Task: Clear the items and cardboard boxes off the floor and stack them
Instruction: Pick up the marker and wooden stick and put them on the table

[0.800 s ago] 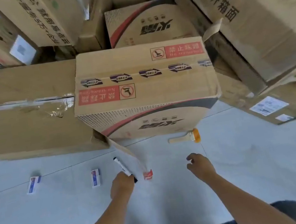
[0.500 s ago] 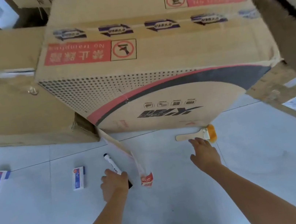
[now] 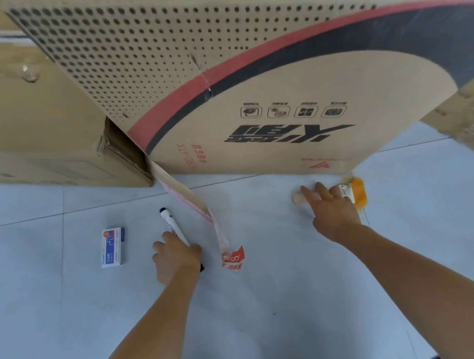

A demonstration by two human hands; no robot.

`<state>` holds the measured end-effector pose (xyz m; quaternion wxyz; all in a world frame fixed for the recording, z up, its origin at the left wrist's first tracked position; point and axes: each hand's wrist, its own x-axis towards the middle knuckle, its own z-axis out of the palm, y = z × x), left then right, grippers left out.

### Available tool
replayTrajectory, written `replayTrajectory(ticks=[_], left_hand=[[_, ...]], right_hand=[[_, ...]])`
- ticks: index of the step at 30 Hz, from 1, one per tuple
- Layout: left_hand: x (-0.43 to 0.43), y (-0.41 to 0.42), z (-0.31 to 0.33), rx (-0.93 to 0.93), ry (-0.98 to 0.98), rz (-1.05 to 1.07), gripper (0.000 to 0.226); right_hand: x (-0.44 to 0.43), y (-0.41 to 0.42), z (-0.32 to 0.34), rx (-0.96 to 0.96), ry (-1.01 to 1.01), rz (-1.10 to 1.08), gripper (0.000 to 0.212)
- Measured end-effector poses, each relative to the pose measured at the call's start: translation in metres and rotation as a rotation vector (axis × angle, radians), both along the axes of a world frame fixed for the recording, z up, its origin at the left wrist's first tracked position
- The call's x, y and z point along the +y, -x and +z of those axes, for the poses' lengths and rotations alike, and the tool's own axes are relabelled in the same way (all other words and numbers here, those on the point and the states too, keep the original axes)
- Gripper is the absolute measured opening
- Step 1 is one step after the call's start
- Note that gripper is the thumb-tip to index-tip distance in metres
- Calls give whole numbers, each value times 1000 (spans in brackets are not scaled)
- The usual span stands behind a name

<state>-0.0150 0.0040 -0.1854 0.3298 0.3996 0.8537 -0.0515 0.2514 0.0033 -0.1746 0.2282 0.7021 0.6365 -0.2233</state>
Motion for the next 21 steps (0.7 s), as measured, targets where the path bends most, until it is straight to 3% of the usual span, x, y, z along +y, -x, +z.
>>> replayTrajectory(ticks=[5, 9, 17, 21], left_hand=[[-15, 5, -6, -18, -11, 53, 27], [-24, 5, 6, -37, 5, 77, 23], [-12, -9, 66, -63, -88, 69, 25], [-16, -23, 126, -54, -85, -46, 25]], right_hand=[[-26, 13, -10, -79, -91, -35, 38], [-38, 18, -6, -55, -58, -67, 34], [-52, 16, 50, 346, -253, -662, 31], [-71, 17, 104, 399, -339, -812, 30]])
